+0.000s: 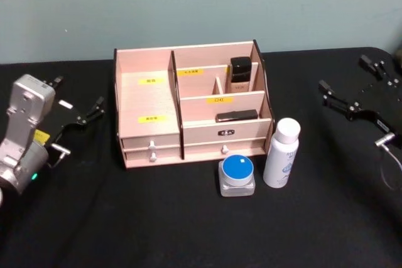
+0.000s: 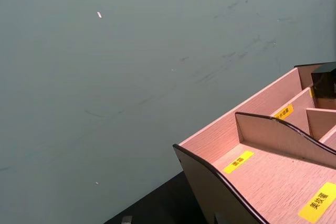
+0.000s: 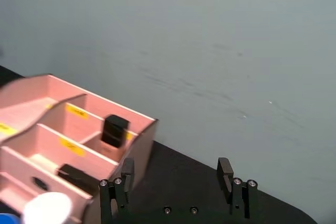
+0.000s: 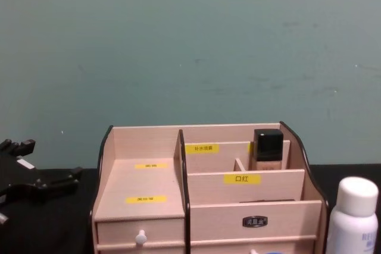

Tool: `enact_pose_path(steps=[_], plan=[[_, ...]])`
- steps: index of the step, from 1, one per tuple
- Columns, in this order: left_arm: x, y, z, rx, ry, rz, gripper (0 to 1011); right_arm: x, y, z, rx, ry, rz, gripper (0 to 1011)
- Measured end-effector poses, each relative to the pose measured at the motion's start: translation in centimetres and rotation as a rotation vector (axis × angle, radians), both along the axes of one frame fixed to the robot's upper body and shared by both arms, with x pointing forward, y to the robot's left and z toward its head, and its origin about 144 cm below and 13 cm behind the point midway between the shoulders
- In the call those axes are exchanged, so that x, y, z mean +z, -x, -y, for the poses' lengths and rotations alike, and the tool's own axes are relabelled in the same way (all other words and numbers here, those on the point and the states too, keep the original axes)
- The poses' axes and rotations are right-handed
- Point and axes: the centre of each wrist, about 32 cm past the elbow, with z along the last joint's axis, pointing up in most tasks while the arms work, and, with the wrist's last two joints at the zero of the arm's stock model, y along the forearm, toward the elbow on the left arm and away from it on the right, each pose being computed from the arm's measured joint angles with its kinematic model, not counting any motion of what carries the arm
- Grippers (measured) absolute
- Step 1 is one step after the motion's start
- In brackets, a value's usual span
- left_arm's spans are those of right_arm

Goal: Pick up the facial cleanser and watermelon frost from the table and place them into the tiered storage box.

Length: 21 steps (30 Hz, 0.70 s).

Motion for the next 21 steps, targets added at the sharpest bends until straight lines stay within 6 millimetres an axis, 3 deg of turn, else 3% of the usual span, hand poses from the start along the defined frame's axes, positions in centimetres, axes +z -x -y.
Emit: enact_pose_path(steps=[9,21], plan=[[0.0,0.0,0.0,0.0,0.0,0.0,1010,1.8,3.2,-0.6,0.123,-0.048,-0.072,1000],[0.0,0.0,0.0,0.0,0.0,0.0,1009,1.6,5.0,-2.0,0.203,-0.071,-0.18,1000]])
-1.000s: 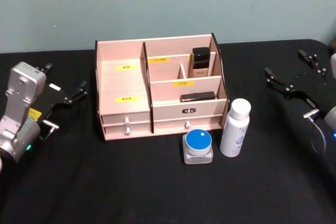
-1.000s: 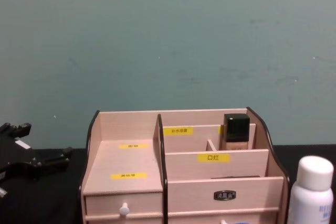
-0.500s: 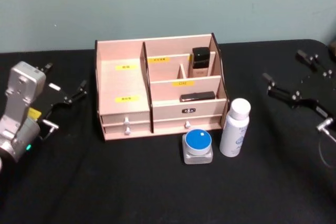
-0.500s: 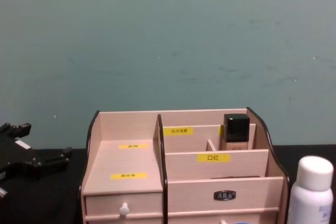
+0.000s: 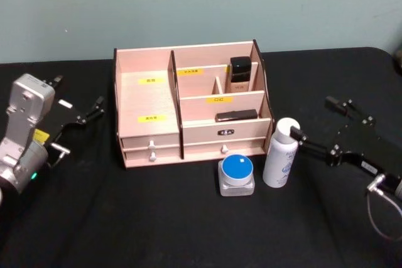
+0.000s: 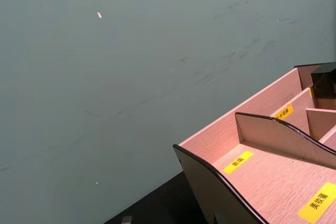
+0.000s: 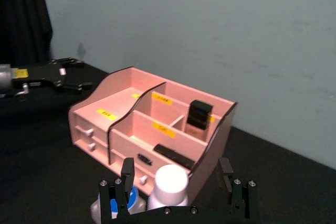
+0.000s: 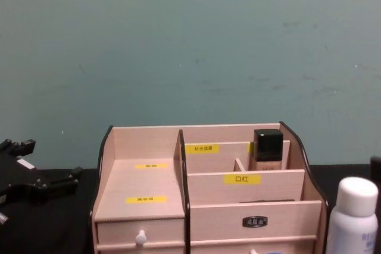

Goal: Pick up the facial cleanser and watermelon frost from the table and place them into the tiered storage box.

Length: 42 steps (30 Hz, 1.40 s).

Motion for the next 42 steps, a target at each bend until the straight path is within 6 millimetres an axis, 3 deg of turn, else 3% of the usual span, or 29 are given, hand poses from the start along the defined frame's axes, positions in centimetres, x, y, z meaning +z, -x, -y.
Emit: enact_pose_path(steps=[42], plan=[[0.0,0.0,0.0,0.0,0.0,0.0,1010,-4.7,-1.9,-0.8,-0.009,-0.027,-0.189,1000]])
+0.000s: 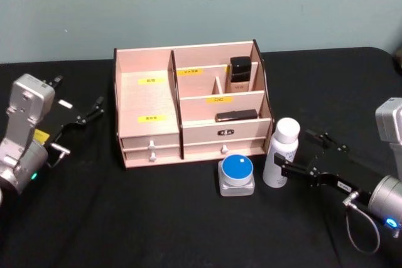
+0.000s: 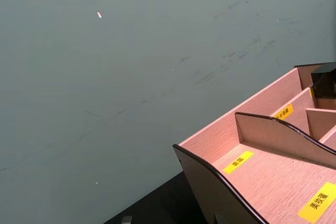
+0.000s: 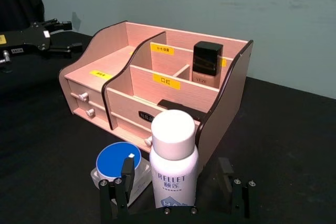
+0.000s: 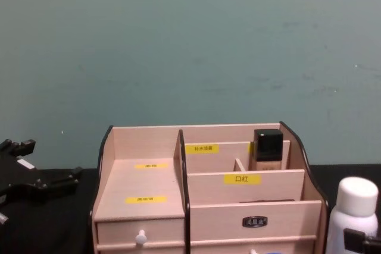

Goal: Pick up the facial cleanser and watermelon frost from the table and place them into the tiered storage box.

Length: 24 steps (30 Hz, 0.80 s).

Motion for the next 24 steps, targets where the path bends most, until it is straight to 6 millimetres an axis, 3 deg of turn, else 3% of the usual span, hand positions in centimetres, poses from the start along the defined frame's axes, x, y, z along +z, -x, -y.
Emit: enact_pose_path(steps=[24], plan=[[0.0,0.0,0.0,0.0,0.0,0.0,1010,-1.6,-2.5,-1.3,0.016,-0.001,0.001,1000]])
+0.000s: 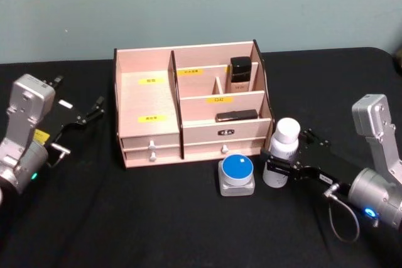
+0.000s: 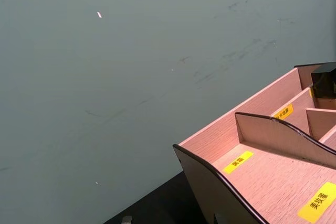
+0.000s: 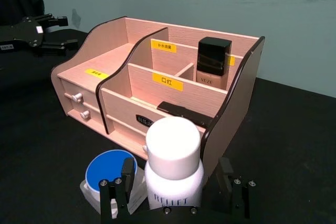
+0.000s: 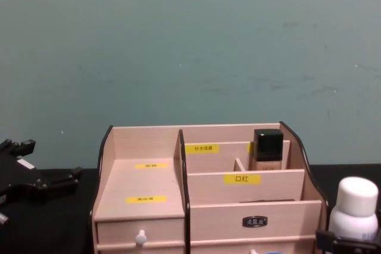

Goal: Pick up the facial cleanser and watermelon frost from the table and place them into the tiered storage box.

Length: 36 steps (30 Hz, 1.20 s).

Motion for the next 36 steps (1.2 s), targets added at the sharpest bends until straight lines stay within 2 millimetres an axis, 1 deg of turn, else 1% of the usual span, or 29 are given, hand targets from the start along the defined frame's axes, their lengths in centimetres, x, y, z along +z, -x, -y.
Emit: enact_pose_path(steps=[8,19,23,26,27,29,30,32,33,36], plan=[[0.0,0.0,0.0,0.0,0.0,0.0,1009,-0.2,-0.81,-0.63,0.001,0.004,0.013,1000],[0.0,0.0,0.0,0.0,0.0,0.0,1010,-0.19,-0.82,-0.63,0.0,0.006,0.015,1000],[0.0,0.0,0.0,0.0,0.0,0.0,1010,-0.2,-0.8,-0.61,-0.001,0.005,0.014,903],[0.0,0.0,0.0,0.0,0.0,0.0,1010,-0.2,-0.8,-0.6,-0.001,0.005,0.014,860],[0.0,0.0,0.0,0.0,0.0,0.0,1010,-0.2,-0.79,-0.59,-0.002,0.005,0.014,811],[0.0,0.0,0.0,0.0,0.0,0.0,1010,-0.19,-0.79,-0.59,-0.002,0.004,0.014,765],[0.0,0.0,0.0,0.0,0.0,0.0,1009,-0.19,-0.79,-0.58,-0.002,0.004,0.014,711],[0.0,0.0,0.0,0.0,0.0,0.0,1010,-0.18,-0.79,-0.57,-0.002,0.004,0.014,678],[0.0,0.0,0.0,0.0,0.0,0.0,1010,-0.18,-0.78,-0.57,-0.002,0.004,0.014,621],[0.0,0.0,0.0,0.0,0.0,0.0,1010,-0.18,-0.78,-0.56,-0.002,0.004,0.014,592]])
